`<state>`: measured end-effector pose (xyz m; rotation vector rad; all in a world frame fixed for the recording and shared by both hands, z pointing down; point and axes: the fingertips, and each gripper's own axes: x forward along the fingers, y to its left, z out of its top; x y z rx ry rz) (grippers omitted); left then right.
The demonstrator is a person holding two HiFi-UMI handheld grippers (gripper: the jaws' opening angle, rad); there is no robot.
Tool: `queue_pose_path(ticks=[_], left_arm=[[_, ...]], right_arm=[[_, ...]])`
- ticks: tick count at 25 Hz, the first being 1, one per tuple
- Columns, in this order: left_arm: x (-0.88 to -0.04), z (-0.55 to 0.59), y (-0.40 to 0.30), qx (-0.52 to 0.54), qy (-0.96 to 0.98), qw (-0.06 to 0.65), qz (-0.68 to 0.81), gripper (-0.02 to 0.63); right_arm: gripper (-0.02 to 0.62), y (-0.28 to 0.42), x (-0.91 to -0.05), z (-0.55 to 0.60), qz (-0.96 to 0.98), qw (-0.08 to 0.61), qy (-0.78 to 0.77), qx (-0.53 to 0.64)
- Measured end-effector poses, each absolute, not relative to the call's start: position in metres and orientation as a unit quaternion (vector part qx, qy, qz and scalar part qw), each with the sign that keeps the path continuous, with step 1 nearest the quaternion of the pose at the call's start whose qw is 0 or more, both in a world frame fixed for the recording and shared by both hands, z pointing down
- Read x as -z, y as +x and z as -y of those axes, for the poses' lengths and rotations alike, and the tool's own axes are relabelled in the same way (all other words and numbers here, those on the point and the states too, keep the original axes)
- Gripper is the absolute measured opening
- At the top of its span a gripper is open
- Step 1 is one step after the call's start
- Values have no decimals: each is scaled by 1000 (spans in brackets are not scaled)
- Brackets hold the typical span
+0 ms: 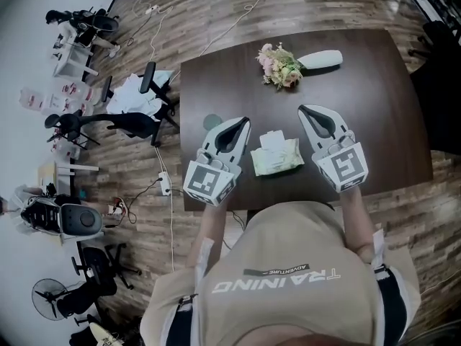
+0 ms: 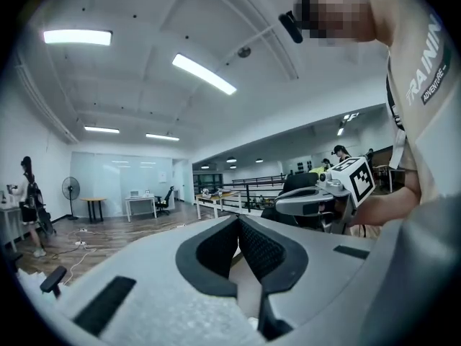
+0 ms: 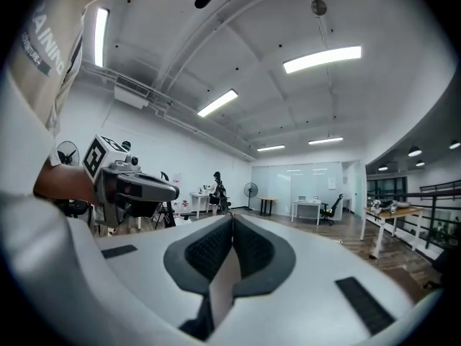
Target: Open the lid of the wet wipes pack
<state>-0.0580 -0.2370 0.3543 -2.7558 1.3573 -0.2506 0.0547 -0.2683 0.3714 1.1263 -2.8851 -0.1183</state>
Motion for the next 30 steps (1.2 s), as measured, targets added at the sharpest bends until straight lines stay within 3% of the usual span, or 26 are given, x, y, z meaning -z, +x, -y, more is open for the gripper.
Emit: queue_pose_path(ticks=[15,21,30], left_arm=[[-366,231,-59,74,-895,1,-439,9],[-379,229,-70,42,-891,-42,-449,9],[-383,237,-68,49,-892,-35,-447,9]], right_arm=[[14,53,-390,257,936,42,350,17],[14,39,-398,257,939,52,340,19],[14,37,-400,261,939,67,336,26]])
